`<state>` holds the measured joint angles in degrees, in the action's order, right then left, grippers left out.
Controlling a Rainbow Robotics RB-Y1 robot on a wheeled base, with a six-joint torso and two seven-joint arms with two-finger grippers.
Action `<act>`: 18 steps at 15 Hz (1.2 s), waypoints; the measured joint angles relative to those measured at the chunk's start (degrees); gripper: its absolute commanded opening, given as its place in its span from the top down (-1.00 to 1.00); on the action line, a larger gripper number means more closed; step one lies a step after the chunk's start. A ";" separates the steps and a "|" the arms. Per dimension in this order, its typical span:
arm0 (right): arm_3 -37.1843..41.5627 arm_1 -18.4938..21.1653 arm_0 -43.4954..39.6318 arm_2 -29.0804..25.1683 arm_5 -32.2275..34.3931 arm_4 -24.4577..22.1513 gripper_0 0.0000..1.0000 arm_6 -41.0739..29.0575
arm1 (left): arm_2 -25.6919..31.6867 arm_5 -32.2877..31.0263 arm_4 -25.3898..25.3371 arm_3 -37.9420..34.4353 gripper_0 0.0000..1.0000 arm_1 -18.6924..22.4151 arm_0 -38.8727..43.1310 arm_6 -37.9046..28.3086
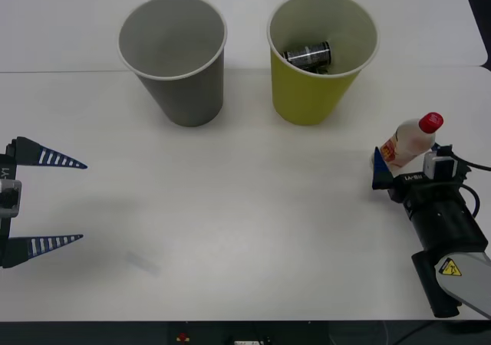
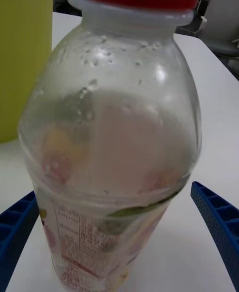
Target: Put the can into the green bin and the plastic bottle into the gray bin
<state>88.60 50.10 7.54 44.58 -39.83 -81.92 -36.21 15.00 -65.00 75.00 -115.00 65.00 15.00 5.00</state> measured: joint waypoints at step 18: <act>-2.22 -1.04 3.01 0.83 0.27 -0.69 1.00 0.46 | 0.00 0.00 0.00 0.00 -1.00 0.00 0.00 0.00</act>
<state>86.38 49.06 10.55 45.41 -39.56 -82.61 -35.75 15.00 -65.00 75.00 -115.00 65.00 15.00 5.00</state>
